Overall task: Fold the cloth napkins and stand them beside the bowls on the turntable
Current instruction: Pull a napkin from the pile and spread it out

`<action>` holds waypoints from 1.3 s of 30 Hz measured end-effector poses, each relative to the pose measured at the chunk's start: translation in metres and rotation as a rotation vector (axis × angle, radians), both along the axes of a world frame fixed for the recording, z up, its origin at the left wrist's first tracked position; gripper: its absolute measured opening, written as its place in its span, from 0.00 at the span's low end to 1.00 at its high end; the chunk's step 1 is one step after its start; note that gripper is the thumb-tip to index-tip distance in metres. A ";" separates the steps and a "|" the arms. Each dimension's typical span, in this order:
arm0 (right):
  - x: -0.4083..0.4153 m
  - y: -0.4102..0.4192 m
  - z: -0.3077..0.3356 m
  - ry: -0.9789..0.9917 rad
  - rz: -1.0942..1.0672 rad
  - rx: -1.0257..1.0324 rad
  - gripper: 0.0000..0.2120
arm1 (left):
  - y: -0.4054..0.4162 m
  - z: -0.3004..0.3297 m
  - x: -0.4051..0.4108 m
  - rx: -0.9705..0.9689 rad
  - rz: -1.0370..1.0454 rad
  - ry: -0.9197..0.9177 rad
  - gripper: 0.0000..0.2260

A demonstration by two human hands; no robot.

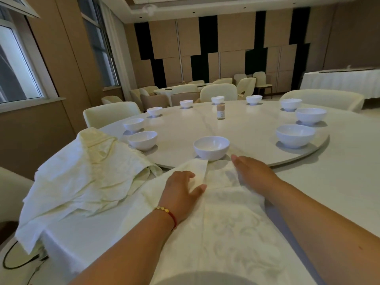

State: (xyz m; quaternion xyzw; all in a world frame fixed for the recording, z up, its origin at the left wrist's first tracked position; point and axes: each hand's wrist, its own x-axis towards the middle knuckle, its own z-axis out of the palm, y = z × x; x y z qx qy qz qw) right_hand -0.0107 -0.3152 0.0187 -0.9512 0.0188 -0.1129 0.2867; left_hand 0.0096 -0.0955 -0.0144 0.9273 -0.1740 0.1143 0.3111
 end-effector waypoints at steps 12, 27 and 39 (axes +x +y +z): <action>0.009 -0.019 -0.006 0.150 -0.063 -0.317 0.25 | 0.001 0.002 0.005 0.051 -0.016 0.082 0.09; 0.001 -0.014 -0.003 -0.006 -0.166 -0.231 0.27 | 0.005 0.001 -0.002 -0.191 -0.012 0.118 0.10; -0.019 0.005 -0.007 -0.062 0.001 -0.499 0.18 | 0.039 0.018 0.007 -0.660 -0.080 0.278 0.14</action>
